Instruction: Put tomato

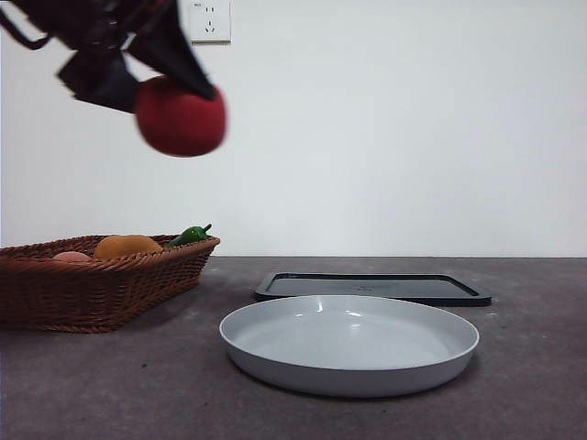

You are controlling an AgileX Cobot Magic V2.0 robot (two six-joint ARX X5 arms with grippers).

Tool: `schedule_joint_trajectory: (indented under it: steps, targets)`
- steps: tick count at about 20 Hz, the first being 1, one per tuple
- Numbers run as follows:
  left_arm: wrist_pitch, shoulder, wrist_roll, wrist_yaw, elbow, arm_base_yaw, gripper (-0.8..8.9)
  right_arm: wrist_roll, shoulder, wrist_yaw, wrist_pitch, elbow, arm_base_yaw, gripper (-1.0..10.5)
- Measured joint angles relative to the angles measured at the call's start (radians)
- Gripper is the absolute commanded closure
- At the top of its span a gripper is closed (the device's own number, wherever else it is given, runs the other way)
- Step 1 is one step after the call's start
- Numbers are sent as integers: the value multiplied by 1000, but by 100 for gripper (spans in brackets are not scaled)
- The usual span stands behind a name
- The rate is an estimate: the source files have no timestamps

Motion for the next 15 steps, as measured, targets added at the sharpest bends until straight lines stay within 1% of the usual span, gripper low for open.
schedule_joint_trajectory:
  steps: [4, 8, 11, 15]
  targets:
    - [33, 70, -1, 0, 0, -148, 511, 0, 0, 0, 0, 0, 0, 535]
    - [93, 191, -3, 0, 0, -243, 511, 0, 0, 0, 0, 0, 0, 535]
    - [142, 279, -4, 0, 0, -289, 511, 0, 0, 0, 0, 0, 0, 536]
    - [192, 371, -3, 0, 0, -321, 511, 0, 0, 0, 0, 0, 0, 536]
